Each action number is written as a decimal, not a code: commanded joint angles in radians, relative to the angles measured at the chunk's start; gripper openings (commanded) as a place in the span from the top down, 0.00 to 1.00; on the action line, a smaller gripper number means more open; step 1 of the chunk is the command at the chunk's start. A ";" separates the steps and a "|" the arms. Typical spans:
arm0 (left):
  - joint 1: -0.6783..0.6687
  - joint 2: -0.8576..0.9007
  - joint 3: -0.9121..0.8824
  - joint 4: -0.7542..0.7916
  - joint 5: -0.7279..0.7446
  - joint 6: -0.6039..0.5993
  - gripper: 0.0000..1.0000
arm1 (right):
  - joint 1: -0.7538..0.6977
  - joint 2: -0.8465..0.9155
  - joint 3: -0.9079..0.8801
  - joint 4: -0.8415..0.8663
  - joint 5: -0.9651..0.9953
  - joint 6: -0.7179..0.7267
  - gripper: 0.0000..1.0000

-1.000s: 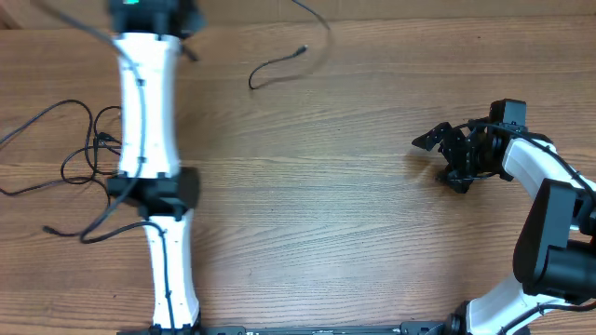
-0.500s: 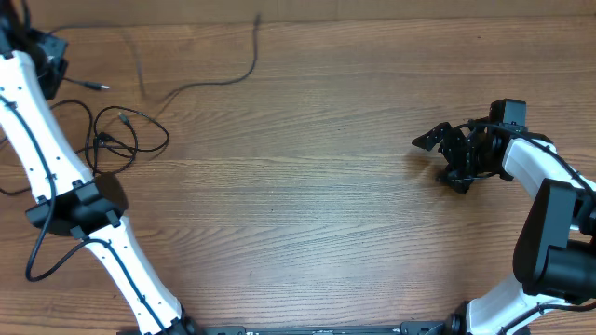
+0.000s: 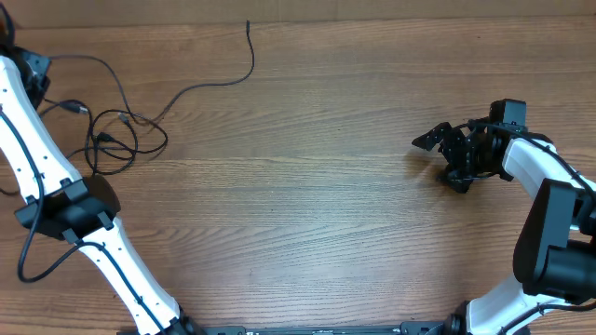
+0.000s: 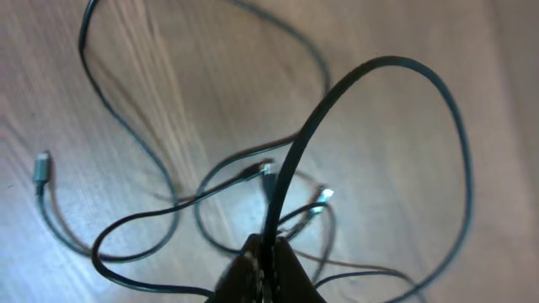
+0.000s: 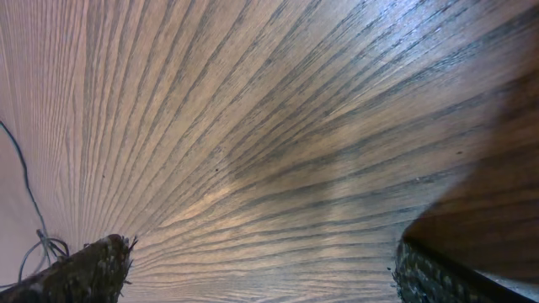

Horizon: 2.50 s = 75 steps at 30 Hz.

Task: Untangle cables

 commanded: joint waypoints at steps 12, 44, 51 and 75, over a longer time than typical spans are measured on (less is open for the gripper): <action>0.003 0.003 -0.189 -0.003 -0.028 0.022 0.00 | -0.012 0.029 -0.013 0.000 0.096 -0.014 0.00; -0.004 0.003 -0.189 0.000 0.016 0.021 0.00 | -0.012 0.029 -0.013 0.000 0.096 -0.014 0.00; -0.005 0.003 -0.189 0.000 0.016 0.021 0.00 | -0.012 0.029 -0.013 0.000 0.096 -0.014 0.00; -0.004 0.003 -0.189 0.000 0.016 0.021 0.00 | -0.012 0.029 -0.013 0.000 0.097 -0.014 0.00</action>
